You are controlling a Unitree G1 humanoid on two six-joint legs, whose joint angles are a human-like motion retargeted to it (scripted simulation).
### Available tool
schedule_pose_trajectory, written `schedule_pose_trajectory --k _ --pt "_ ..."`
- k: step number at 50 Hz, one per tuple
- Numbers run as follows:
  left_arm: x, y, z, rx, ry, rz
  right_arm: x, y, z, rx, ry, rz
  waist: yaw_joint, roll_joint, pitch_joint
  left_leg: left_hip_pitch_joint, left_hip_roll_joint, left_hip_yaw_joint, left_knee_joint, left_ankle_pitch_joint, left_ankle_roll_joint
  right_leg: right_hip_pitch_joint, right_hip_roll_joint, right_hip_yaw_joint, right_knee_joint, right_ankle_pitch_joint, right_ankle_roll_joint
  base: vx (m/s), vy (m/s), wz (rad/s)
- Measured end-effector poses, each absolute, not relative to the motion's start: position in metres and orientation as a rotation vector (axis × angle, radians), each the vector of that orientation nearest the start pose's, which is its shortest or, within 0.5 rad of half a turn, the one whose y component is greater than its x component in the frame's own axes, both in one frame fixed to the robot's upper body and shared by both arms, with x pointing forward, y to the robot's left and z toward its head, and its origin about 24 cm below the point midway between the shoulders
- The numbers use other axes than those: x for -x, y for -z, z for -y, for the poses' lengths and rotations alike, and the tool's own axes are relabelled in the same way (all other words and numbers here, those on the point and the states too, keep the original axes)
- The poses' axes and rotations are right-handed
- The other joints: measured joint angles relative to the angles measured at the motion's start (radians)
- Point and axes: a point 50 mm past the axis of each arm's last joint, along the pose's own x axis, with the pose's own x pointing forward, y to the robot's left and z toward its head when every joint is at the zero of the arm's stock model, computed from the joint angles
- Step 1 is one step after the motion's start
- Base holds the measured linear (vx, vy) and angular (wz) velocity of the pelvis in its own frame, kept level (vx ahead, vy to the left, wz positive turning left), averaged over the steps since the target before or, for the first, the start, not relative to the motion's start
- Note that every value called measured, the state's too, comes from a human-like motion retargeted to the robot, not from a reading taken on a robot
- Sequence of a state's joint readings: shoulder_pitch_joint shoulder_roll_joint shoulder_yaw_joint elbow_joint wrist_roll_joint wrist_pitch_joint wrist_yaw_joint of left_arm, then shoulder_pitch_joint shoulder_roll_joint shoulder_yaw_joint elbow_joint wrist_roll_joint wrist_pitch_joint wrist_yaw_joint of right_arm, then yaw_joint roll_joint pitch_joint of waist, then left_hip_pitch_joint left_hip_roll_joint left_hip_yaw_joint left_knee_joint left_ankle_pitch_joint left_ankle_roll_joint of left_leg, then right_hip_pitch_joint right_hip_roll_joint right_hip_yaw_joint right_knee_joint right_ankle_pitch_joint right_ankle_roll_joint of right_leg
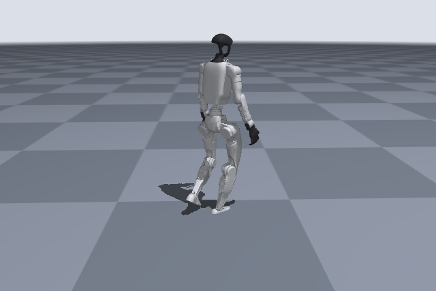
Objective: Sport exercise
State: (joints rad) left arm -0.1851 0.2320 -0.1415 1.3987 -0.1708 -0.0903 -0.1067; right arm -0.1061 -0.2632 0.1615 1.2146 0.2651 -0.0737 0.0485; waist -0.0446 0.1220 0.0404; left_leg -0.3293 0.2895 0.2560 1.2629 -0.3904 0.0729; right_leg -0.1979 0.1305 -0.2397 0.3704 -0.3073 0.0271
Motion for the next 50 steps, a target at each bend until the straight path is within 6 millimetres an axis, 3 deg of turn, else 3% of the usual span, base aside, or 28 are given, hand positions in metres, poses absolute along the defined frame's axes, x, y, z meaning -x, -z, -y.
schedule_pose_trajectory --k 6,12,17,23,28,33,37,40,44,47,50 --pt "-0.15 0.149 -0.217 -0.125 -0.002 -1.073 -0.122 0.154 0.232 0.086 0.129 -1.103 -0.056 0.027 -0.027 0.212 -0.057 0.022 -0.22 0.076 -0.092 -0.099 -0.012 -0.105 0.04 0.017 0.003 -0.32 0.02 0.47" --pt "-0.166 0.143 -0.21 -0.18 0.07 -1.026 -0.113 0.159 0.219 0.041 0.106 -1.131 -0.089 -0.032 -0.049 0.29 -0.159 0.073 -0.511 0.058 -0.109 -0.193 -0.147 -0.212 0.164 -0.025 0.022 -0.2 0.01 0.66" --pt "-0.167 0.143 -0.209 -0.218 0.119 -1.024 -0.106 0.162 0.209 0.004 0.071 -1.143 -0.088 -0.074 -0.073 0.3 -0.196 0.082 -0.62 0.125 -0.131 -0.222 -0.208 -0.267 0.196 -0.013 0.023 -0.04 0.0 0.45" --pt "-0.159 0.145 -0.21 -0.209 0.123 -1.034 -0.102 0.163 0.205 0.004 0.047 -1.135 -0.07 -0.089 -0.097 0.276 -0.176 0.029 -0.555 0.241 -0.172 -0.212 -0.176 -0.259 0.194 -0.019 -0.005 0.13 -0.03 0.34" --pt "-0.159 0.145 -0.21 -0.169 0.098 -1.018 -0.105 0.161 0.207 0.008 0.052 -1.114 -0.043 -0.081 -0.094 0.23 -0.122 -0.021 -0.336 0.394 -0.212 -0.173 -0.115 -0.229 0.209 -0.058 -0.059 0.25 -0.06 0.29" --pt "-0.168 0.14 -0.211 -0.12 0.057 -0.982 -0.114 0.158 0.209 0.025 0.053 -1.091 0.005 -0.085 -0.071 0.133 -0.023 -0.038 -0.038 0.392 -0.123 -0.129 -0.074 -0.172 0.256 -0.122 -0.108 0.36 -0.06 0.34" --pt "-0.171 0.138 -0.216 -0.087 -0.001 -0.965 -0.119 0.157 0.207 0.029 0.05 -1.084 0.052 -0.115 -0.062 0.012 0.005 -0.047 0.074 0.261 -0.005 -0.066 -0.072 -0.1 0.246 -0.113 -0.096 0.44 -0.02 0.5" --pt "-0.157 0.143 -0.223 -0.07 -0.052 -1.0 -0.116 0.159 0.203 0.026 0.047 -1.091 0.077 -0.151 -0.07 -0.065 -0.056 -0.04 0.009 0.158 0.052 -0.004 -0.088 -0.018 0.215 -0.051 -0.048 0.48 0.07 0.68" --pt "-0.118 0.155 -0.234 -0.045 -0.116 -1.12 -0.108 0.16 0.206 0.039 0.034 -1.103 0.096 -0.184 -0.096 -0.127 -0.184 -0.016 -0.252 0.112 0.044 0.07 -0.121 0.052 0.186 0.053 0.019 0.5 0.11 0.67" --pt "-0.084 0.162 -0.244 -0.03 -0.184 -1.226 -0.107 0.159 0.214 0.071 0.028 -1.112 0.09 -0.205 -0.123 -0.149 -0.286 0.013 -0.532 0.158 0.003 0.105 -0.153 0.082 0.188 0.089 0.056 0.53 0.12 0.93" --pt "-0.054 0.163 -0.257 -0.02 -0.274 -1.315 -0.108 0.157 0.226 0.113 0.043 -1.121 0.073 -0.224 -0.152 -0.149 -0.384 0.029 -0.813 0.272 -0.039 0.125 -0.173 0.103 0.211 0.087 0.076 0.54 0.1 1.17"
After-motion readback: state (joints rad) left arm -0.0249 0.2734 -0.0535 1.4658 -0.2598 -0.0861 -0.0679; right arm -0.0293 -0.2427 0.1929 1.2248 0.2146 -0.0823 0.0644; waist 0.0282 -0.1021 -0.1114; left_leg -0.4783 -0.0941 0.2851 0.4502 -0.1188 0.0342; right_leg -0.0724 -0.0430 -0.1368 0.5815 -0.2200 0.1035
